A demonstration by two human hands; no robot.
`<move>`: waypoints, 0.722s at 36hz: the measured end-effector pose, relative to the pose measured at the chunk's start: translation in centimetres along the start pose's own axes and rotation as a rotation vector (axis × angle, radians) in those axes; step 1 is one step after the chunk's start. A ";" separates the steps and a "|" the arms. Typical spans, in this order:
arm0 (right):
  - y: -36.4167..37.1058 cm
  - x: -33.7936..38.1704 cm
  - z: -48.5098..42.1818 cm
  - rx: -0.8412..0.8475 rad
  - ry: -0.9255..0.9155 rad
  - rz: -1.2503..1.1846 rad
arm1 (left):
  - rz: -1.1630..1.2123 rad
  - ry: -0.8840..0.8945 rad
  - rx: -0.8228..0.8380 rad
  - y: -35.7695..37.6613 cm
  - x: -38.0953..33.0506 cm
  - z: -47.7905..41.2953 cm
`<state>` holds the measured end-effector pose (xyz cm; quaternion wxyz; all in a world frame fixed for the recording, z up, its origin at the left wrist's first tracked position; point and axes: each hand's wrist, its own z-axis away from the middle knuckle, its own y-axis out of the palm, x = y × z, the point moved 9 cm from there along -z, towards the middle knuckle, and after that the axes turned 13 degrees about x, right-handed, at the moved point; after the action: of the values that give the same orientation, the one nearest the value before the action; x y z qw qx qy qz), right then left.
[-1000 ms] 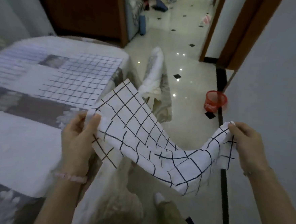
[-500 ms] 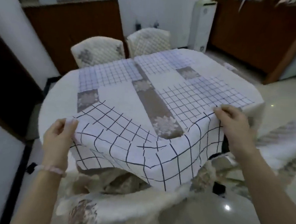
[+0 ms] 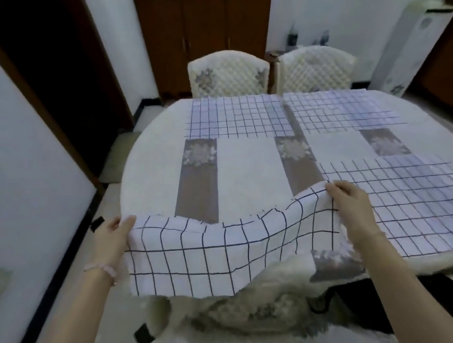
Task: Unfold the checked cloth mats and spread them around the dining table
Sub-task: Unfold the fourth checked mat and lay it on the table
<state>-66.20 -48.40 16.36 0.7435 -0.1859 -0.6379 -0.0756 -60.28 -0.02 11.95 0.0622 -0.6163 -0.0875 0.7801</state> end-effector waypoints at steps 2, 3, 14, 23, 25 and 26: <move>0.1 1.3 -1.6 -0.007 -0.029 0.004 | -0.038 0.028 -0.014 -0.5 -1.6 -2.2; 0.1 1.9 -2.3 -0.013 -0.040 -0.006 | -0.052 0.044 -0.013 -0.6 -2.5 -3.2; -1.2 2.8 -8.6 -0.109 -0.091 -0.035 | 0.040 0.202 -0.078 1.1 -8.9 -8.9; -0.8 -4.6 -10.7 -0.061 0.070 0.107 | -0.002 0.017 -0.009 3.0 -0.6 -12.4; -0.4 -6.2 -10.9 -0.034 0.126 0.147 | -0.023 -0.033 0.022 3.7 1.3 -12.7; -0.3 -7.0 -11.0 -0.030 0.159 0.153 | -0.032 -0.066 0.040 4.1 2.4 -13.0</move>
<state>-57.41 -53.60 8.28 0.7926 -0.2384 -0.5596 -0.0425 -48.14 -2.77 5.88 0.0844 -0.5876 -0.0837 0.8004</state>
